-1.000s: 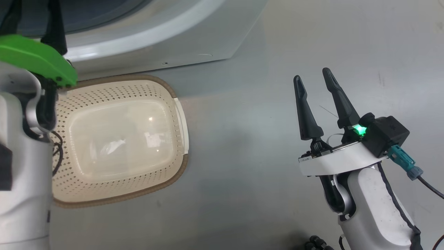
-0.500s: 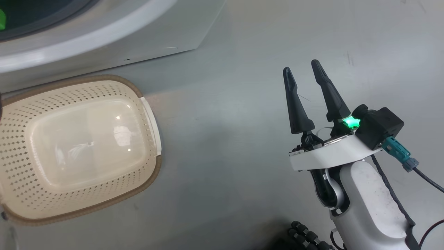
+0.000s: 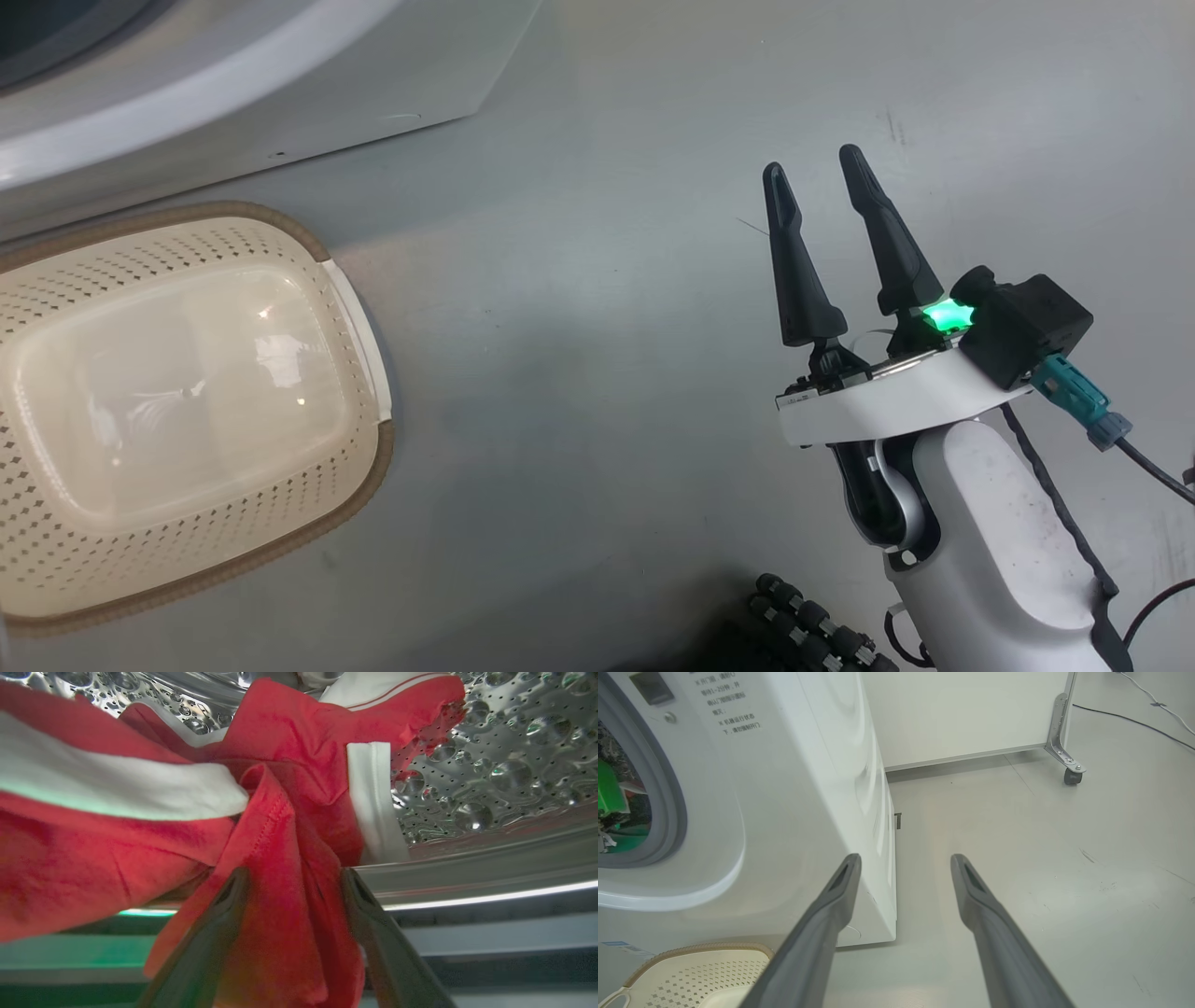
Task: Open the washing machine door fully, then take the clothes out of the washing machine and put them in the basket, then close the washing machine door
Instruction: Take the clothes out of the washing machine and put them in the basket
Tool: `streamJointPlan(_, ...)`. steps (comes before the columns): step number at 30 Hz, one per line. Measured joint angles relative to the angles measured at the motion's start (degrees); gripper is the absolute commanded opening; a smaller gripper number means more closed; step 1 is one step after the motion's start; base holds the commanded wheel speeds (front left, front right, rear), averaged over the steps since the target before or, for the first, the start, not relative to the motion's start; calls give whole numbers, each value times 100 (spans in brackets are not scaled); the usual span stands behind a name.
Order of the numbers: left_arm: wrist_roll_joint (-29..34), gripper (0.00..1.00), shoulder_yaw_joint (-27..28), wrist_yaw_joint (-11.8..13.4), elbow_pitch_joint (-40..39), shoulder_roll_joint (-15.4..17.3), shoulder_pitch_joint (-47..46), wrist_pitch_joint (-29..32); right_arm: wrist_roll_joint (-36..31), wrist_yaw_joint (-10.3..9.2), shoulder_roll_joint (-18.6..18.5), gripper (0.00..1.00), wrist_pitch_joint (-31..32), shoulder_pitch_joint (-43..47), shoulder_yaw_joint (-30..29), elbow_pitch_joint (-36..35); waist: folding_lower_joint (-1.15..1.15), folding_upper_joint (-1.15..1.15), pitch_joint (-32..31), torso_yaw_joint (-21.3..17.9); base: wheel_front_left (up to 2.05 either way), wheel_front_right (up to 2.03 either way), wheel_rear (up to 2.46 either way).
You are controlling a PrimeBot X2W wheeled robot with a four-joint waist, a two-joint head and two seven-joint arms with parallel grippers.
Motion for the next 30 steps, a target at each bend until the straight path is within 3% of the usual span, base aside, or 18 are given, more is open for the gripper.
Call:
streamJointPlan(1,21,100,-18,35,41,19,-37,49,0,0,0,100,0,-5,0,1,0,0,3,-1,0,0,0)
streamJointPlan(2,37,58,-33,48,63,31,-66,89,0,0,0,100,0,-15,0,2,0,0,6,0,0,0,0)
streamJointPlan(3,40,34,-47,48,86,33,-92,97,0,-1,0,100,0,-29,0,2,0,0,9,1,0,0,0)
streamJointPlan(4,46,0,-67,48,115,32,-120,107,0,-2,0,100,0,-46,1,2,0,0,11,4,0,0,0)
streamJointPlan(15,48,0,-119,48,344,-96,-240,-67,-56,-13,2,100,0,-115,-60,27,0,0,-2,77,0,0,0)
streamJointPlan(30,192,0,-175,41,254,-333,-191,-1165,-294,-14,0,100,0,-116,-164,114,0,0,-121,303,0,0,0)
